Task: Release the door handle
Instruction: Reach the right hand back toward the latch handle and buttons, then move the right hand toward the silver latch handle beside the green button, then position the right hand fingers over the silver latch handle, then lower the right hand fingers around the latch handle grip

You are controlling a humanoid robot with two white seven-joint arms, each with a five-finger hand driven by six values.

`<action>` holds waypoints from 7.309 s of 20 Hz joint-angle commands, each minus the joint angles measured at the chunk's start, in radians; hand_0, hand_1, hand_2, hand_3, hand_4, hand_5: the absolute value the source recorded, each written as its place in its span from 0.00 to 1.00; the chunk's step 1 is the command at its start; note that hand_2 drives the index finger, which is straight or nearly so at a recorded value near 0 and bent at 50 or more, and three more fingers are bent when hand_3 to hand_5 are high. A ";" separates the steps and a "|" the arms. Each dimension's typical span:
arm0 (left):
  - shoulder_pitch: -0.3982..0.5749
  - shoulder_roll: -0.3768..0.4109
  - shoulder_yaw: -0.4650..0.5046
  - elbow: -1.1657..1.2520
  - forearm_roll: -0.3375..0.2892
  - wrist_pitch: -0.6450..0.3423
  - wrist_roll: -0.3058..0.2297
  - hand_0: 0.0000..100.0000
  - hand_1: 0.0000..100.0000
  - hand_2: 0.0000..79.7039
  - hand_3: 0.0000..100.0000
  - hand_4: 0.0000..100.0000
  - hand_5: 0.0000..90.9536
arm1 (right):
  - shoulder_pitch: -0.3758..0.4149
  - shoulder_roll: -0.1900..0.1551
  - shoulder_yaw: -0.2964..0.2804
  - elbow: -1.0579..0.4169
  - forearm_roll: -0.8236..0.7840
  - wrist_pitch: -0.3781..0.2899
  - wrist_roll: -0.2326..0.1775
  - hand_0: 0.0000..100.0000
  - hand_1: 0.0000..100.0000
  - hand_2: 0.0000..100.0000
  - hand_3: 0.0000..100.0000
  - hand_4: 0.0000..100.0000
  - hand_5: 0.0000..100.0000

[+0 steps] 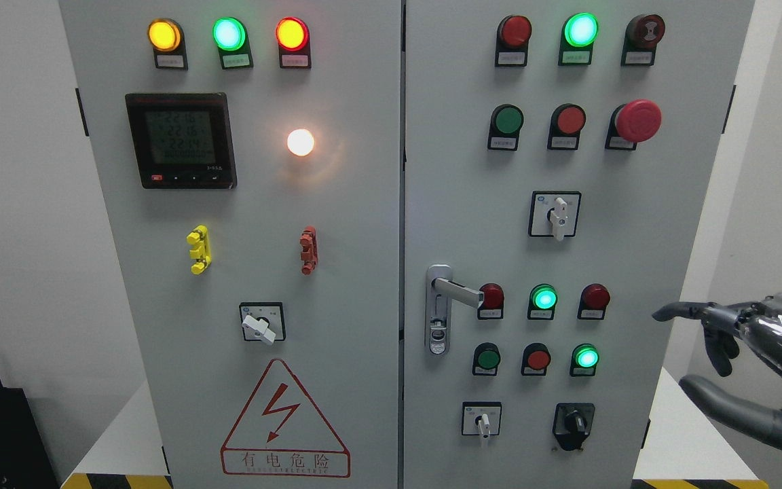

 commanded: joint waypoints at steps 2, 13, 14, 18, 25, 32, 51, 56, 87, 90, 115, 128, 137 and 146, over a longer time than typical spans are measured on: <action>-0.003 0.000 0.002 0.009 0.000 0.000 -0.001 0.12 0.39 0.00 0.00 0.00 0.00 | -0.096 0.274 0.030 0.001 0.086 0.029 0.079 0.41 0.17 0.25 0.79 0.77 0.88; -0.003 0.000 0.002 0.009 0.000 0.000 -0.001 0.12 0.39 0.00 0.00 0.00 0.00 | -0.341 0.353 0.263 -0.001 0.084 0.172 0.097 0.40 0.20 0.31 0.95 0.96 1.00; -0.003 0.000 0.002 0.009 0.000 0.000 -0.001 0.12 0.39 0.00 0.00 0.00 0.00 | -0.348 0.347 0.286 -0.004 0.084 0.175 0.097 0.40 0.21 0.31 0.95 0.96 1.00; -0.003 0.000 0.002 0.009 0.000 0.000 -0.001 0.12 0.39 0.00 0.00 0.00 0.00 | -0.386 0.343 0.338 -0.005 0.084 0.177 0.096 0.40 0.18 0.32 0.97 0.99 1.00; -0.003 0.000 0.002 0.009 0.001 0.000 -0.001 0.12 0.39 0.00 0.00 0.00 0.00 | -0.535 0.353 0.484 -0.010 0.084 0.256 0.096 0.41 0.11 0.34 0.98 1.00 1.00; -0.003 0.000 0.002 0.009 0.000 0.000 -0.001 0.12 0.39 0.00 0.00 0.00 0.00 | -0.580 0.403 0.532 -0.012 0.086 0.348 0.093 0.39 0.10 0.39 1.00 1.00 1.00; -0.003 0.000 0.002 0.009 0.000 0.000 -0.001 0.12 0.39 0.00 0.00 0.00 0.00 | -0.719 0.512 0.697 -0.012 0.093 0.566 0.008 0.37 0.13 0.44 1.00 1.00 1.00; -0.003 0.000 0.002 0.009 0.001 0.000 -0.001 0.12 0.39 0.00 0.00 0.00 0.00 | -0.723 0.515 0.699 -0.012 0.081 0.615 0.005 0.37 0.13 0.44 1.00 1.00 1.00; -0.003 0.000 0.002 0.009 0.000 0.000 -0.001 0.12 0.39 0.00 0.00 0.00 0.00 | -0.773 0.570 0.697 0.077 0.072 0.651 0.008 0.36 0.16 0.45 1.00 1.00 1.00; -0.003 0.000 0.002 0.009 0.000 0.000 -0.001 0.12 0.39 0.00 0.00 0.00 0.00 | -0.779 0.587 0.697 0.096 0.072 0.651 0.008 0.36 0.16 0.45 1.00 1.00 1.00; -0.003 0.000 0.002 0.009 0.000 0.000 -0.001 0.12 0.39 0.00 0.00 0.00 0.00 | -0.767 0.616 0.714 0.110 0.072 0.649 0.005 0.36 0.17 0.46 1.00 1.00 1.00; -0.003 0.000 0.002 0.009 0.001 0.000 -0.001 0.12 0.39 0.00 0.00 0.00 0.00 | -0.761 0.630 0.711 0.123 0.017 0.645 -0.036 0.37 0.17 0.47 1.00 1.00 1.00; -0.002 0.000 0.002 0.011 0.000 0.000 -0.001 0.12 0.39 0.00 0.00 0.00 0.00 | -0.769 0.650 0.711 0.137 0.017 0.645 -0.036 0.36 0.17 0.47 1.00 1.00 1.00; -0.003 0.000 0.002 0.009 0.001 0.000 -0.001 0.12 0.39 0.00 0.00 0.00 0.00 | -0.762 0.656 0.708 0.137 0.010 0.645 -0.036 0.36 0.18 0.47 1.00 1.00 1.00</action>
